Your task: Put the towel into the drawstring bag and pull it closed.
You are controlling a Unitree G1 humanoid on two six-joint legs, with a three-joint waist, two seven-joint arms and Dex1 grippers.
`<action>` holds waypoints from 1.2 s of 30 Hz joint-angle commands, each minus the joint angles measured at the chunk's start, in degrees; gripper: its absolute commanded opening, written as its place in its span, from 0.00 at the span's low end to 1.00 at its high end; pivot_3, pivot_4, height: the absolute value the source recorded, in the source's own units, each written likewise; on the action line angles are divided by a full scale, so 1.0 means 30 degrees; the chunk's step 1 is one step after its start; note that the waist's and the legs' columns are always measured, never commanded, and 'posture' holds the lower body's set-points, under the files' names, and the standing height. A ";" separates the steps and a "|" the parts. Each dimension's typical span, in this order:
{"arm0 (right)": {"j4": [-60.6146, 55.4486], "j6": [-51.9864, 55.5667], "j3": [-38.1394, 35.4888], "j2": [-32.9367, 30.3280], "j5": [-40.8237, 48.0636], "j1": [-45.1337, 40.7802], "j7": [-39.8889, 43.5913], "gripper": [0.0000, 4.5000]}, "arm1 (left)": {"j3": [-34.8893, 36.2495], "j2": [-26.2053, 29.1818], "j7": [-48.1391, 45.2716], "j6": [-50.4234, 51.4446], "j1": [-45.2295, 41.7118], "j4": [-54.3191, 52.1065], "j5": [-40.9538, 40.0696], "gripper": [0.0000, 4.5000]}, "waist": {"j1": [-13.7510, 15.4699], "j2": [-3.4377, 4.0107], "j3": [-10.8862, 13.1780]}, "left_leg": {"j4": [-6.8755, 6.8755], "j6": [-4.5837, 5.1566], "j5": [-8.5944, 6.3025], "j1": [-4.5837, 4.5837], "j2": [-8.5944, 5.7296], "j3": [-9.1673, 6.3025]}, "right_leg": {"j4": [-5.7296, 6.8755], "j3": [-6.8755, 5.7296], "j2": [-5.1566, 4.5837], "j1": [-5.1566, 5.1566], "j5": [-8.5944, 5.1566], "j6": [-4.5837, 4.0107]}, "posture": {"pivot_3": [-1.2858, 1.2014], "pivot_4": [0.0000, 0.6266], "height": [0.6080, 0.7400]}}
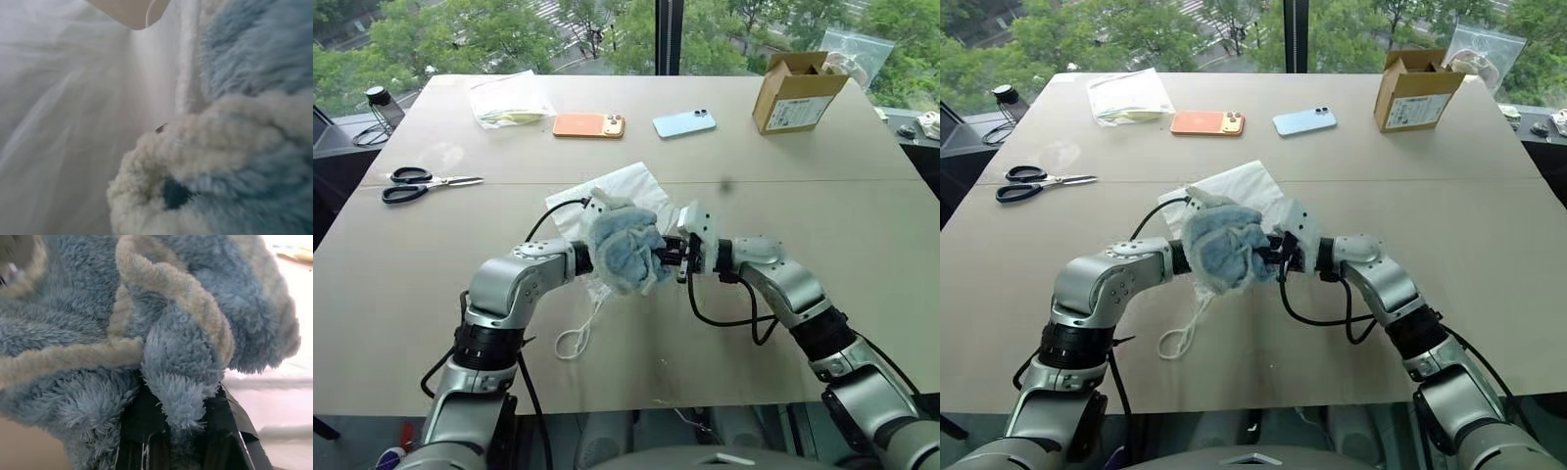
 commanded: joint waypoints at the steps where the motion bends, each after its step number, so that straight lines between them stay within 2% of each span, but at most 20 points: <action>1: 0.1549 0.0216 0.1040 -0.0715 -0.3106 0.0078 -0.0795 0.00 | -0.0471 -0.0114 -0.1014 -0.1453 -0.0573 -0.2895 -0.0506 0.00 | -0.0002 0.0000 0.0000 | 0.0002 -0.0001 0.0000 0.0003 -0.0001 0.0005 | 0.0004 0.0005 0.0000 0.0001 0.0001 0.0000 | 0.52 0.24 1.00; 7: 0.1017 0.2504 0.1885 -0.1558 -0.5674 0.0167 -0.1805 0.00 | 0.0334 -0.0635 -0.0378 -0.1682 -0.1388 -0.2499 -0.0312 0.00 | 0.0087 -0.0003 -0.0002 | 0.0005 -0.0004 0.0002 0.0005 -0.0002 0.0001 | 0.0008 0.0003 -0.0001 0.0003 0.0001 -0.0001 | 0.52 0.24 1.00; 13: 0.0288 0.3037 0.1874 -0.1713 -0.6550 0.0464 -0.1828 0.00 | 0.1307 -0.0900 -0.0401 -0.1566 -0.1693 -0.2572 -0.0765 0.00 | 0.0131 -0.0004 -0.0050 | 0.0012 -0.0006 0.0004 0.0021 -0.0024 -0.0012 | 0.0011 -0.0017 -0.0028 0.0030 0.0002 0.0001 | 0.52 0.24 1.00; 17: 0.0644 0.3198 0.1855 -0.1599 -0.7041 0.0360 -0.2024 0.00 | 0.1500 -0.0736 -0.0637 -0.1336 -0.1731 -0.2986 -0.1266 0.00 | 0.0090 -0.0003 -0.0056 | 0.0010 -0.0005 0.0003 0.0127 -0.0038 0.0004 | 0.0005 -0.0003 -0.0039 0.0138 0.0001 0.0004 | 0.52 0.24 1.00; 19: 0.0831 0.3438 0.1667 -0.1404 -0.7108 0.0256 -0.2296 0.00 | 0.1448 -0.0613 -0.0696 -0.1111 -0.1757 -0.3187 -0.1482 0.00 | 0.0091 -0.0003 -0.0056 | -0.0023 -0.0001 0.0000 0.0274 -0.0040 0.0008 | -0.0009 0.0001 -0.0038 0.0265 -0.0006 0.0006 | 0.52 0.24 1.00; 21: 0.0725 0.4250 0.0749 -0.0612 -0.6155 0.0260 -0.2558 0.00 | 0.1004 -0.0249 -0.0953 -0.1108 -0.1527 -0.3613 -0.1421 0.00 | 0.0037 -0.0007 -0.0058 | -0.0023 0.0000 0.0000 0.0306 -0.0040 -0.0002 | -0.0007 -0.0005 -0.0037 0.0299 -0.0008 0.0005 | 0.52 0.24 1.00; 25: -0.0091 0.8466 -0.4465 0.3252 -0.0864 0.0592 -0.3900 0.00 | 0.0586 0.0382 -0.1025 -0.0675 -0.0347 -0.4797 -0.1570 0.00 | -0.0080 -0.0001 -0.0054 | -0.0025 0.0000 0.0000 0.0337 -0.0006 -0.0001 | 0.0003 0.0016 -0.0005 0.0319 -0.0004 -0.0001 | 0.52 0.24 1.00; 30: -0.0247 1.0234 -0.6593 0.4133 -0.0167 0.1209 -0.5968 0.00 | 0.1180 0.1070 -0.0808 -0.0128 0.1075 -0.5952 -0.2065 0.00 | -0.0079 0.0006 -0.0049 | -0.0035 0.0000 0.0000 0.0313 0.0011 0.0016 | 0.0012 0.0040 0.0013 0.0267 -0.0003 -0.0005 | 0.52 0.24 1.00; 36: -0.1823 1.2927 -0.9516 0.5517 0.2584 0.1653 -0.8026 0.00 | 0.2149 0.1083 -0.0406 0.0106 0.1632 -0.6400 -0.2859 0.00 | 0.0049 0.0005 -0.0049 | -0.0039 0.0001 -0.0001 0.0298 0.0004 0.0018 | 0.0003 0.0033 0.0008 0.0264 -0.0005 -0.0004 | 0.52 0.24 1.00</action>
